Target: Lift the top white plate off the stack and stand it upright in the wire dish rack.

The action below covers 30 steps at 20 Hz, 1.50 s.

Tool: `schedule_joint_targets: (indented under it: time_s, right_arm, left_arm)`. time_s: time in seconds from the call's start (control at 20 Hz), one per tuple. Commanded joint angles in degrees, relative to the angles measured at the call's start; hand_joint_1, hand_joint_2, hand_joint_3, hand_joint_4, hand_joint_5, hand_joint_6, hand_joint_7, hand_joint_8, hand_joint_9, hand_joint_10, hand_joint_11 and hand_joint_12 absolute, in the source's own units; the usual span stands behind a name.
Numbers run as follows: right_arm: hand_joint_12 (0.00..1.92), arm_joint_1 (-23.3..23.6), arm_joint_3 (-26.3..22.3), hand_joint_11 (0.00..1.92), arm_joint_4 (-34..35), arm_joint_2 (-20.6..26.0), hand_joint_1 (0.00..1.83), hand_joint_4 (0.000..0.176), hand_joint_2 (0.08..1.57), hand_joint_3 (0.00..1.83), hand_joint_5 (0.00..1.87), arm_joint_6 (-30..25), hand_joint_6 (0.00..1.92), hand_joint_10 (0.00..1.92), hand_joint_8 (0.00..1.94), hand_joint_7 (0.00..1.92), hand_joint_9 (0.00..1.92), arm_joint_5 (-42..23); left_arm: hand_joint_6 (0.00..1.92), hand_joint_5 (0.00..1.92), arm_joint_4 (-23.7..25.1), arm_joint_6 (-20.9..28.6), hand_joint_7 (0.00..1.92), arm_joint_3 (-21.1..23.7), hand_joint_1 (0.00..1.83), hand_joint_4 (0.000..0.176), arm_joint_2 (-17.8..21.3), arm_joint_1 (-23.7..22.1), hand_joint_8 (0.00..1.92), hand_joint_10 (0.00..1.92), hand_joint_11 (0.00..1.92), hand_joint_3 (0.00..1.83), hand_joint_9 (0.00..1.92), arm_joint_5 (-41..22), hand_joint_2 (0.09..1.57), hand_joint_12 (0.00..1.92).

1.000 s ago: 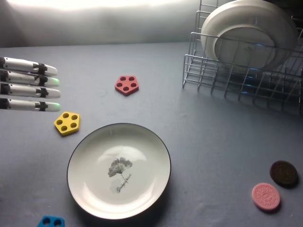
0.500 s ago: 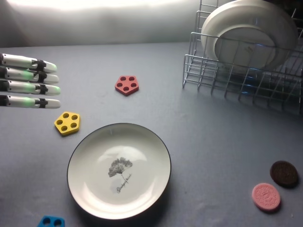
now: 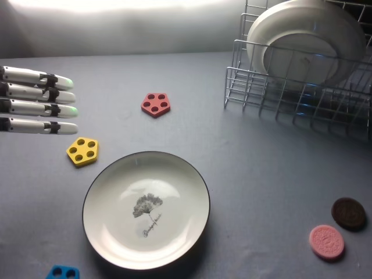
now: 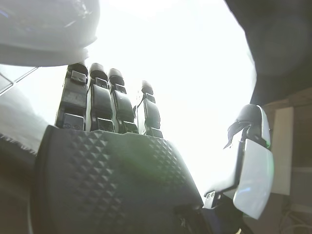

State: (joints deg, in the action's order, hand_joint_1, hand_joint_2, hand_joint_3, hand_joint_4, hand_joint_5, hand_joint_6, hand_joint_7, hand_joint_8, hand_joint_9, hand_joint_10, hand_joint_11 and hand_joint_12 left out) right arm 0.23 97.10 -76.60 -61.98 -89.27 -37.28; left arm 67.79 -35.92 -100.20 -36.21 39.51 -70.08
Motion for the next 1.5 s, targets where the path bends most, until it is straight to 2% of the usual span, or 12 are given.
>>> schedule_joint_targets:
  time_s: [0.0, 0.3, 0.65, 1.0, 1.15, 1.2, 1.35, 1.45]
  right_arm:
    - [0.00, 0.96, -0.02, 0.02, 4.58, 1.21, 0.32, 0.176, 0.82, 0.00, 0.09, -0.12, 0.01, 0.00, 0.00, 0.00, 0.00, -2.37]
    - [0.00, 1.67, -1.14, 0.01, 6.23, 2.15, 0.31, 0.176, 0.82, 0.00, 0.10, 1.34, 0.01, 0.00, 0.01, 0.02, 0.00, -3.85]
    - [0.00, 3.32, -2.68, 0.00, 7.85, 2.71, 0.34, 0.176, 0.82, 0.00, 0.11, 3.21, 0.00, 0.00, 0.00, 0.03, 0.00, -9.09]
    - [0.00, 3.31, -5.11, 0.00, 5.79, 3.33, 0.29, 0.176, 0.82, 0.00, 0.07, 12.01, 0.00, 0.00, 0.00, 0.00, 0.00, -12.27]
    - [0.01, 3.31, -7.17, 0.03, 4.50, 4.14, 0.33, 0.176, 0.80, 0.00, 0.02, 21.41, 0.00, 0.00, 0.00, 0.00, 0.00, -12.85]
    - [0.01, 3.04, -8.55, 0.03, 4.35, 4.77, 0.34, 0.176, 0.81, 0.00, 0.04, 26.47, 0.01, 0.00, 0.00, 0.00, 0.00, -12.78]
    - [0.01, 1.68, -12.43, 0.02, 4.32, 6.50, 0.32, 0.176, 0.83, 0.01, 0.03, 39.78, 0.00, 0.00, 0.00, 0.00, 0.00, -12.12]
    - [0.01, 0.73, -15.47, 0.02, 4.89, 7.95, 0.32, 0.176, 0.84, 0.01, 0.05, 50.46, 0.01, 0.00, 0.00, 0.00, 0.00, -11.78]
  left_arm:
    - [0.00, 0.09, -4.65, -0.08, 0.12, -0.08, 0.15, 0.000, 0.34, -1.30, 0.00, 0.00, 0.01, 0.00, 0.11, -4.27, 0.99, 0.28]
    - [0.00, 0.05, -4.64, 0.96, 0.12, 0.14, 0.16, 0.000, 0.42, -1.30, 0.01, 0.01, 0.02, 0.00, 0.11, -4.73, 0.99, 0.24]
    - [0.00, 0.05, -8.65, 0.75, 0.11, 0.16, 0.15, 0.000, 0.21, -1.81, 0.00, 0.00, 0.00, 0.00, 0.10, -6.55, 0.99, 0.22]
    - [0.00, 0.06, -10.18, 1.11, 0.10, 1.58, 0.16, 0.000, -0.09, -2.25, 0.00, 0.00, 0.01, 0.00, 0.10, -8.22, 0.99, 0.23]
    - [0.00, 0.11, -10.20, 1.42, 0.15, 1.51, 0.16, 0.000, -0.07, -2.25, 0.00, 0.00, 0.02, 0.00, 0.15, -8.47, 0.98, 0.28]
    - [0.00, 0.11, -10.37, 1.49, 0.16, 1.39, 0.15, 0.000, -0.02, -2.25, 0.00, 0.00, 0.00, 0.00, 0.15, -7.78, 0.98, 0.34]
    - [0.00, 0.08, -11.82, 1.81, 0.13, 1.49, 0.15, 0.000, 0.08, -2.26, 0.00, 0.00, 0.00, 0.00, 0.12, -7.25, 0.99, 0.28]
    - [0.00, 0.10, -11.98, 1.85, 0.15, 1.65, 0.17, 0.000, 0.09, -2.30, 0.00, 0.00, 0.00, 0.00, 0.14, -7.35, 0.98, 0.31]
